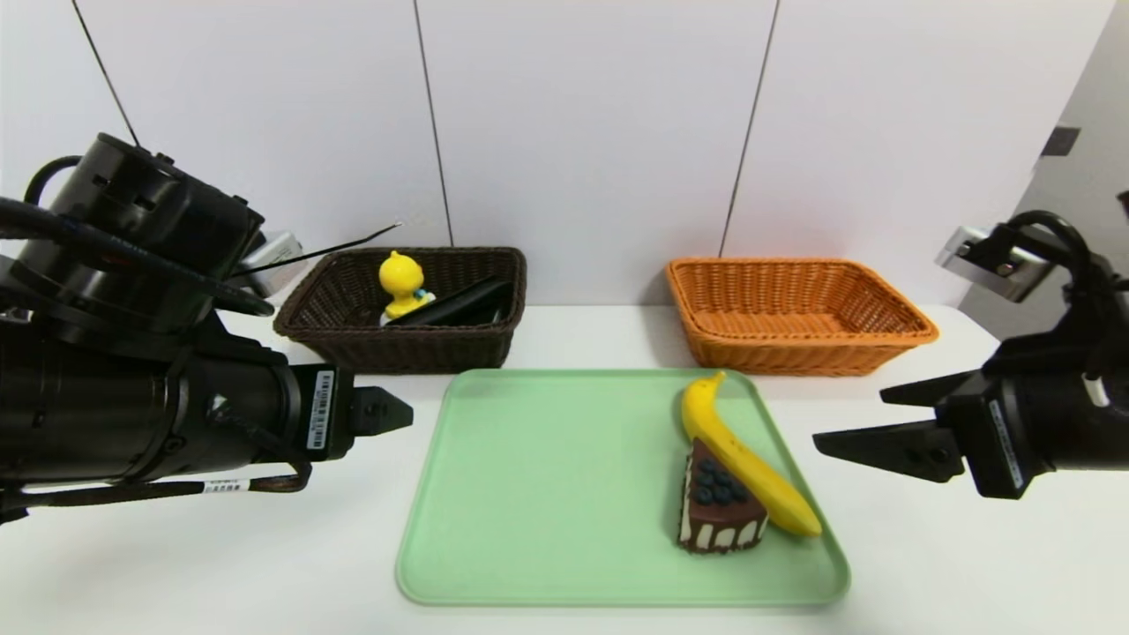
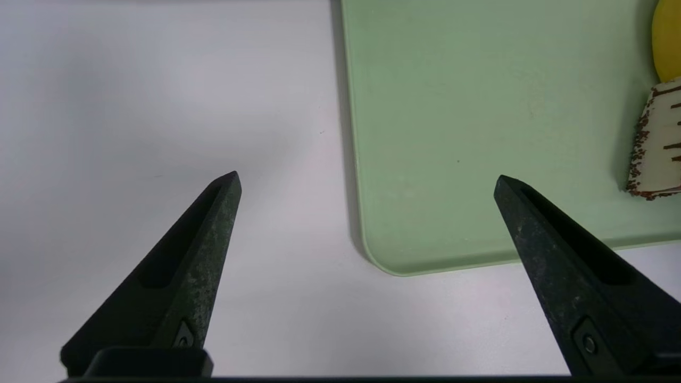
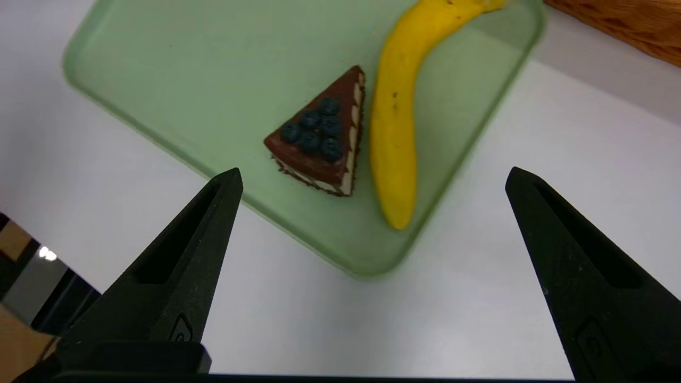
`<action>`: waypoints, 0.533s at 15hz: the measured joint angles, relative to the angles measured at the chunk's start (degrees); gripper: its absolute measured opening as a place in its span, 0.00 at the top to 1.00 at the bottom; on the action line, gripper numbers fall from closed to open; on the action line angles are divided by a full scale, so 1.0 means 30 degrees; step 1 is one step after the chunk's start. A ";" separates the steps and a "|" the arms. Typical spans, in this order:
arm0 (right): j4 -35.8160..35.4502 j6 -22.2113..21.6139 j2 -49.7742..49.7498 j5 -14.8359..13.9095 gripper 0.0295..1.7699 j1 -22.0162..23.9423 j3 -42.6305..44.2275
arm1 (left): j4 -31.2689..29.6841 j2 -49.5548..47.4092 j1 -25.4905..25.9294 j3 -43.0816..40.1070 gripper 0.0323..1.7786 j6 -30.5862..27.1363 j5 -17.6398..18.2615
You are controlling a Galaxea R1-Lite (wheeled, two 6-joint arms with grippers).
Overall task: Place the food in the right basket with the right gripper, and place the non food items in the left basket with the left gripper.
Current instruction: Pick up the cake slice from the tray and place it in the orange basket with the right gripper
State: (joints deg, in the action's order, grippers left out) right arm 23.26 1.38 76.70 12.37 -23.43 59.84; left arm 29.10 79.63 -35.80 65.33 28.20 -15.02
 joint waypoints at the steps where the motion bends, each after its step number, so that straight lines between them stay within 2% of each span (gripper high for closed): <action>1: 0.0516 -0.0496 0.0626 -0.0037 0.03 -0.0630 0.0809 | -0.0008 -0.0146 0.0000 -0.0077 0.05 -0.0008 -0.0016; 4: 0.1849 -0.2150 0.2731 -0.0219 0.03 -0.2369 0.2747 | -0.0008 -0.0394 0.0008 -0.0167 0.05 -0.0020 -0.0024; 8: 0.2003 -0.4051 0.5201 -0.1829 0.03 -0.4015 0.3600 | -0.0016 -0.0496 0.0008 -0.0341 0.05 0.0000 -0.0028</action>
State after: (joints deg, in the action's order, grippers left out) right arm 29.27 -10.78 92.31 6.89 -35.47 70.64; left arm 29.05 78.14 -35.78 64.31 28.20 -15.10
